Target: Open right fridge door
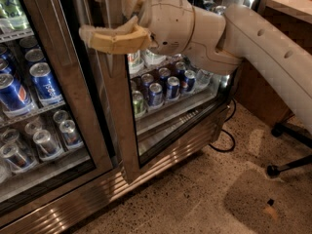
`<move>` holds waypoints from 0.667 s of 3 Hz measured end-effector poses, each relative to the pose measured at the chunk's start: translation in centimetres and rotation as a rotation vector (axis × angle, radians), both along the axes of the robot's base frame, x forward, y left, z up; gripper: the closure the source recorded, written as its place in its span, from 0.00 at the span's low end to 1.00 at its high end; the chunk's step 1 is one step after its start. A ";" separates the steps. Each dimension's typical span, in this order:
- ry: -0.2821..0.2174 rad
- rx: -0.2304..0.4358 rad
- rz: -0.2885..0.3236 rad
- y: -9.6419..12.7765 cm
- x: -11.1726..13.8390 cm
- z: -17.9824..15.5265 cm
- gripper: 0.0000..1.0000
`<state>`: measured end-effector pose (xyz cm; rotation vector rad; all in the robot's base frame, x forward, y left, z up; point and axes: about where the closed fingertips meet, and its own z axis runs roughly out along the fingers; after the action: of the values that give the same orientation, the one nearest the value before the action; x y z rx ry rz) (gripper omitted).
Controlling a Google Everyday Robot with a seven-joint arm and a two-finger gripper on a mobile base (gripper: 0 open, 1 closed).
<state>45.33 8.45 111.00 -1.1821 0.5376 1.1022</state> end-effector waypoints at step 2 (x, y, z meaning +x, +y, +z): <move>0.003 0.005 -0.013 0.4 -1.2 0.0 0.00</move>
Offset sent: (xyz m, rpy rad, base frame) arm -0.0838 -0.0128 0.0022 -0.0216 0.0487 -0.1502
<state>44.14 8.87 110.97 -1.1716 0.5441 1.0934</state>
